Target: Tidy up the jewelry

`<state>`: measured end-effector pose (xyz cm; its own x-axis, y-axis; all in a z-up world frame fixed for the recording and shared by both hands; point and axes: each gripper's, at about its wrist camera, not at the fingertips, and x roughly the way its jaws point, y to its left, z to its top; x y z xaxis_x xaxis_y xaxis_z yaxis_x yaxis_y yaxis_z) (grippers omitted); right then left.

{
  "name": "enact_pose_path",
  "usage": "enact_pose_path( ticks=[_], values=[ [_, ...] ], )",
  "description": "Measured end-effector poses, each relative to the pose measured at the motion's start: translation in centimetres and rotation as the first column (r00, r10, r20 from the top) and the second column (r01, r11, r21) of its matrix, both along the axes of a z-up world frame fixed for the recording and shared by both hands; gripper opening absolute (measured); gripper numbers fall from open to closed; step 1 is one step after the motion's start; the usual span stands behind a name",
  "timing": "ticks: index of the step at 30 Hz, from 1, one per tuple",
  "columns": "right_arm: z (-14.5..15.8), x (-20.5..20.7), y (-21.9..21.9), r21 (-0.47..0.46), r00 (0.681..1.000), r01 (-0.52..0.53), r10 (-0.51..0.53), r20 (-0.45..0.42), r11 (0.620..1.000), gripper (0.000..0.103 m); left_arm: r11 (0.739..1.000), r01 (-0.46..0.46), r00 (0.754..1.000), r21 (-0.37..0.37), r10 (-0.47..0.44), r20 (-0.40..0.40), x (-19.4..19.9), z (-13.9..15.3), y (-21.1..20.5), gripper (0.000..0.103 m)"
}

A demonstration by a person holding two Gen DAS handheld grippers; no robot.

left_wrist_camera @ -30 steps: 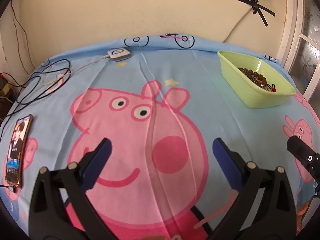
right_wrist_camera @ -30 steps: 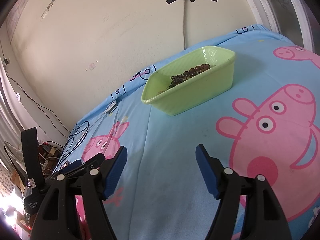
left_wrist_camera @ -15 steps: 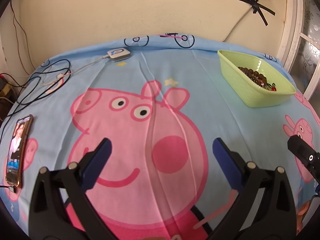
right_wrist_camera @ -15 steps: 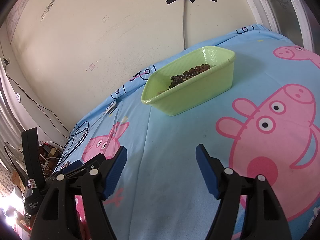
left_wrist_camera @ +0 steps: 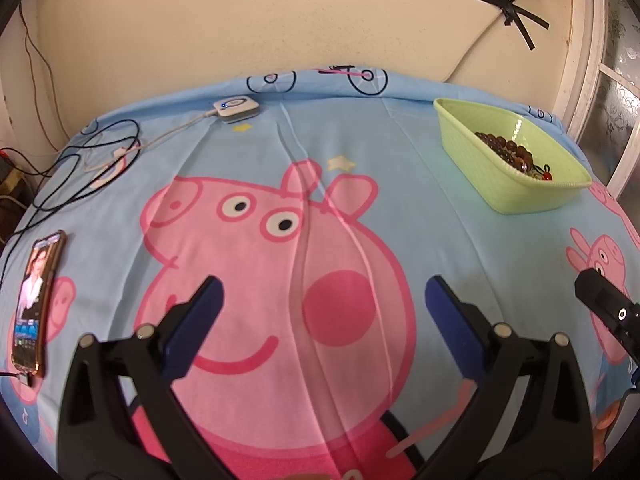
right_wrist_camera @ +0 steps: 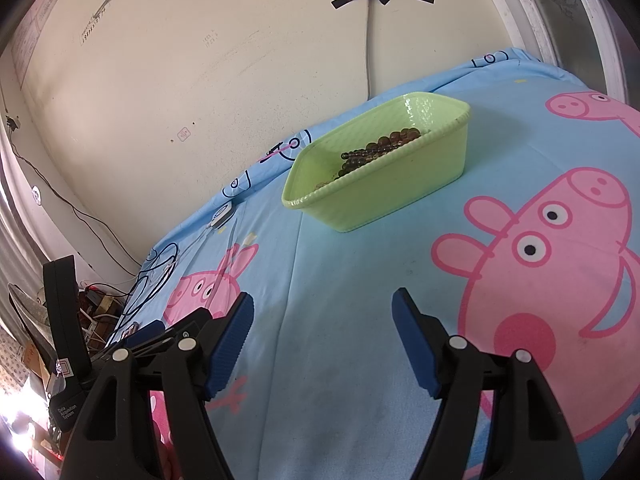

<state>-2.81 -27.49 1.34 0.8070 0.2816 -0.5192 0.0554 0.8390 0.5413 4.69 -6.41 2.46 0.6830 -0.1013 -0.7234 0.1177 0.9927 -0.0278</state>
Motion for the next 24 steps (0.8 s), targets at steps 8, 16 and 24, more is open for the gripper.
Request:
enact_pose_path(
  ticks=[8,16,24],
  values=[
    [-0.01,0.02,-0.01,0.001,1.0,0.0,0.0,0.0,1.0,0.048,1.0,0.004,1.0,0.004,-0.004,0.001,0.01,0.0,-0.1,0.097],
    [-0.01,0.01,-0.01,0.001,1.0,0.0,0.0,0.0,1.0,0.048,1.0,0.019,1.0,0.013,-0.019,-0.003,-0.04,-0.06,-0.27,0.097],
    [-0.04,0.02,0.07,0.002,1.0,-0.001,0.001,-0.001,1.0,0.048,1.0,0.027,1.0,0.014,-0.027,0.002,-0.04,-0.03,-0.23,0.097]
  ],
)
